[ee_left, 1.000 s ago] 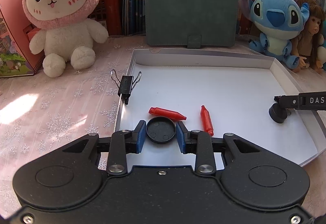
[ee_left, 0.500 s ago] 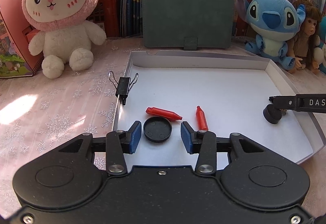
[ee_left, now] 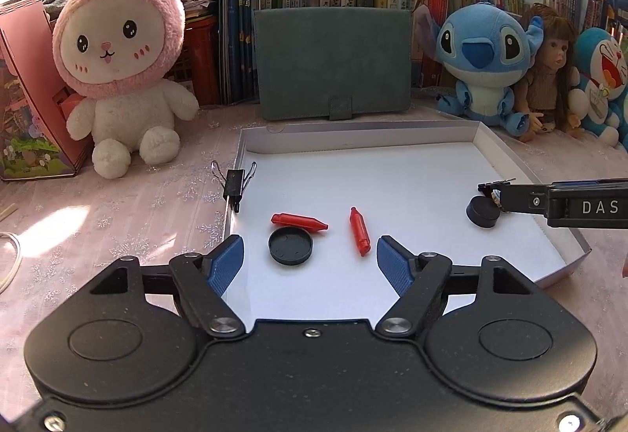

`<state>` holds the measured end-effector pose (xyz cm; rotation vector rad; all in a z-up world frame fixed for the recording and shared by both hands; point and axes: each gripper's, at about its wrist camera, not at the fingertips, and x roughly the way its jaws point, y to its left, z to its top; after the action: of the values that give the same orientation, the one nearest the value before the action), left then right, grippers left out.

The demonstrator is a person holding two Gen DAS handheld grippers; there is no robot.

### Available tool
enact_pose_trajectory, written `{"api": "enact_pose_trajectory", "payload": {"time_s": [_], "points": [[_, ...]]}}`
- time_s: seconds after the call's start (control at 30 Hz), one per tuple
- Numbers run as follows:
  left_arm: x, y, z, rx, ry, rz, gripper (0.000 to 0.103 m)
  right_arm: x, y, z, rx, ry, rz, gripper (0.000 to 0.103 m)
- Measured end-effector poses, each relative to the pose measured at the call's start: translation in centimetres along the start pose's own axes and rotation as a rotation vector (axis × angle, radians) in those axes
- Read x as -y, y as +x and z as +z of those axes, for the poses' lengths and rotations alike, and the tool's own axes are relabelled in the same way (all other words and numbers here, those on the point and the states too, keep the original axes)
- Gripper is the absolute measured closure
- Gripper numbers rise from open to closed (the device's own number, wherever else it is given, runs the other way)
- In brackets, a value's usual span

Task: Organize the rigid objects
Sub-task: 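Withdraw both open tools from the tray toward the acorns and blue clip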

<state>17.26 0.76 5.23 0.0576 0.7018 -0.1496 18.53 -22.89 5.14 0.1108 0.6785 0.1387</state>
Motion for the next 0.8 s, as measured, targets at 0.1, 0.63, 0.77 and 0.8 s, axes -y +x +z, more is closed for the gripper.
{"api": "enact_pose_trajectory", "payload": {"time_s": [0.1,0.63,0.77,0.8], "points": [[0.2,-1.1,-0.5,0.009,0.007,-0.004,0.026,-0.4,-1.2,-0.6,0.026,-0.034,0.008,0.017],[1.1,-7.2,-4.2,0.091,0.043,-0.036,0.022,-2.6,-6.8,-4.7,0.151,-0.161,0.049,0.011],[1.2,-8.3,-5.3,0.11,0.045,-0.038,0.021,-3.0,-7.8,-6.0,0.171,-0.185,0.061,0.011],[1.2,-8.6,-5.6,0.11,0.042,-0.041,0.021,-3.1,-8.0,-6.3,0.174,-0.19,0.062,0.011]]}}
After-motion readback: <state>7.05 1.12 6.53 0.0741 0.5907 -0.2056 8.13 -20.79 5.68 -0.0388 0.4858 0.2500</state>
